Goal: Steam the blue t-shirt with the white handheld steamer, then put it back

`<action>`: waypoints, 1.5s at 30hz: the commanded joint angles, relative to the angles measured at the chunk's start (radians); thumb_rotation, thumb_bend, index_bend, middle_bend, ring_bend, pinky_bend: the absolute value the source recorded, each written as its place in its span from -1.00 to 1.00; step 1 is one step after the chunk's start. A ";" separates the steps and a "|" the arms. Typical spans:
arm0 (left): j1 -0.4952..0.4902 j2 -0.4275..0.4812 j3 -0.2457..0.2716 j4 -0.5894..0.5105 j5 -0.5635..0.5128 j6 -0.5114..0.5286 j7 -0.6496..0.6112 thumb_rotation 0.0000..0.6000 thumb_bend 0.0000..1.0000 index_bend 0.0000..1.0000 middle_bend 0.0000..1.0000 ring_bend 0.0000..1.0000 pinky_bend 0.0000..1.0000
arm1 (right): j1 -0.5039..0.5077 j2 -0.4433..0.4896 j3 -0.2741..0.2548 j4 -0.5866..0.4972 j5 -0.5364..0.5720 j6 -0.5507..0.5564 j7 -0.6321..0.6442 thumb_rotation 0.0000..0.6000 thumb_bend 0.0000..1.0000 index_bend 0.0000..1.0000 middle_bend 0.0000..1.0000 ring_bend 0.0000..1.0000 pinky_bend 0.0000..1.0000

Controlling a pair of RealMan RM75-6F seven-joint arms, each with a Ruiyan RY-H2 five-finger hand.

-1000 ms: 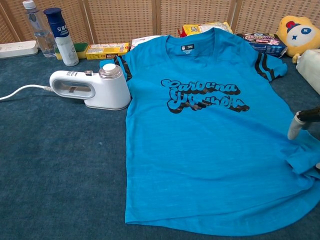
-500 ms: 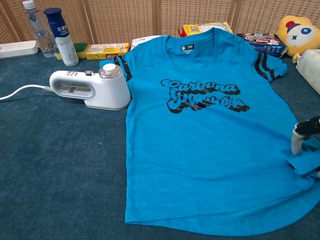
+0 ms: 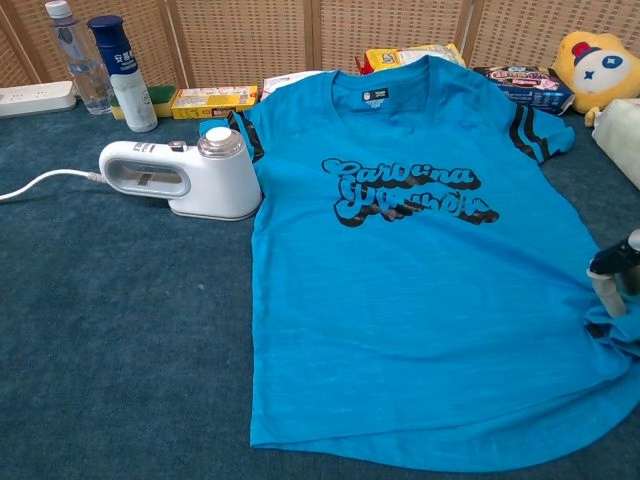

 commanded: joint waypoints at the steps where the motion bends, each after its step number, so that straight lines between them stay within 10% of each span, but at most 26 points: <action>1: -0.002 -0.002 0.000 0.002 -0.007 -0.004 0.003 1.00 -0.62 -0.63 -0.57 -0.74 -0.43 | -0.001 -0.009 -0.006 0.025 -0.014 0.015 0.020 1.00 -0.07 0.25 0.11 0.09 0.31; 15: -0.104 -0.056 -0.046 0.057 -0.118 -0.119 0.117 1.00 -0.62 -0.64 -0.57 -0.74 -0.43 | -0.005 -0.022 -0.013 0.059 -0.034 0.059 0.089 1.00 -0.06 0.32 0.17 0.17 0.37; 45: -0.408 -0.482 -0.122 0.492 -0.169 -0.318 0.211 1.00 -0.41 -1.00 -0.71 -0.90 -0.62 | -0.019 0.017 -0.008 0.039 -0.010 0.092 0.106 1.00 -0.06 0.35 0.17 0.19 0.40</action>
